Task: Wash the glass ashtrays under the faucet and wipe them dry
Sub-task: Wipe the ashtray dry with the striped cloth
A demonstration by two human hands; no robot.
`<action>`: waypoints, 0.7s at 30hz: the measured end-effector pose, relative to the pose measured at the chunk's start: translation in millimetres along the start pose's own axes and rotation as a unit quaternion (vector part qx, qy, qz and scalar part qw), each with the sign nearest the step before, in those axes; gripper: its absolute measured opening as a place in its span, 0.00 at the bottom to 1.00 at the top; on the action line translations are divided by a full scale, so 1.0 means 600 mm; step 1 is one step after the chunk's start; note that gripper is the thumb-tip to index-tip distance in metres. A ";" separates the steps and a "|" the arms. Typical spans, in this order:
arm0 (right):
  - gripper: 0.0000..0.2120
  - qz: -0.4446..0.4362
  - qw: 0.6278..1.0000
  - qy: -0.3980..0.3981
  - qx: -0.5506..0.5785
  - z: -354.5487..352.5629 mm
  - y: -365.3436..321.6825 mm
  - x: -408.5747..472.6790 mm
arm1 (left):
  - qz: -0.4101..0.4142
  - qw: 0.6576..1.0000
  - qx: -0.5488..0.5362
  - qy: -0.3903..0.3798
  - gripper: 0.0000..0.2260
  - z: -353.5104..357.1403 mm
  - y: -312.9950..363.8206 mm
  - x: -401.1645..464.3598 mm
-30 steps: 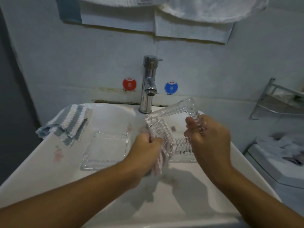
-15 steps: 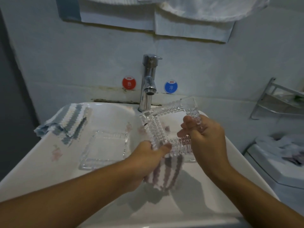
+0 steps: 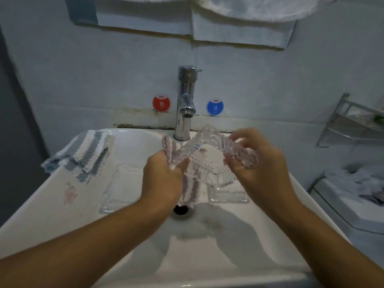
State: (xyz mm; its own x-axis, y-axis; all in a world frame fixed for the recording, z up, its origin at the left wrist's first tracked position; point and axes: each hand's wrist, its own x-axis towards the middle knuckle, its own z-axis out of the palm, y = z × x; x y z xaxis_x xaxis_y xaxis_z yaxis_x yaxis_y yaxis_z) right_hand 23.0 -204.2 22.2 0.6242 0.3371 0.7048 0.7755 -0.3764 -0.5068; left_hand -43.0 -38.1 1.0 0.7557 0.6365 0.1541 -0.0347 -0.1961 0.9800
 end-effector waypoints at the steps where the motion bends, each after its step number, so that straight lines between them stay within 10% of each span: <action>1: 0.11 -0.008 0.999 -0.018 -0.040 0.003 0.003 -0.001 | 0.012 1.000 0.006 0.004 0.04 -0.003 0.000 0.000; 11: 0.03 0.014 0.997 0.073 -0.028 0.017 0.003 -0.004 | -0.121 0.980 -0.029 -0.158 0.14 0.022 0.001 -0.030; 21: 0.10 0.195 0.979 -0.018 0.062 0.013 0.016 0.003 | -0.112 0.980 -0.145 -0.083 0.15 0.004 0.013 -0.014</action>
State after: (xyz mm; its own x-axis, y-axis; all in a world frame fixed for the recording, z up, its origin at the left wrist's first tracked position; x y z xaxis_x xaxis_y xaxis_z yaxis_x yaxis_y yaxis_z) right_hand 32.3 -200.5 14.7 0.8764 0.2195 0.4287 0.4814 -0.3764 -0.7915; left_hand -48.1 -47.1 6.9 0.8607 0.5044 -0.0687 -0.0214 0.1706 0.9851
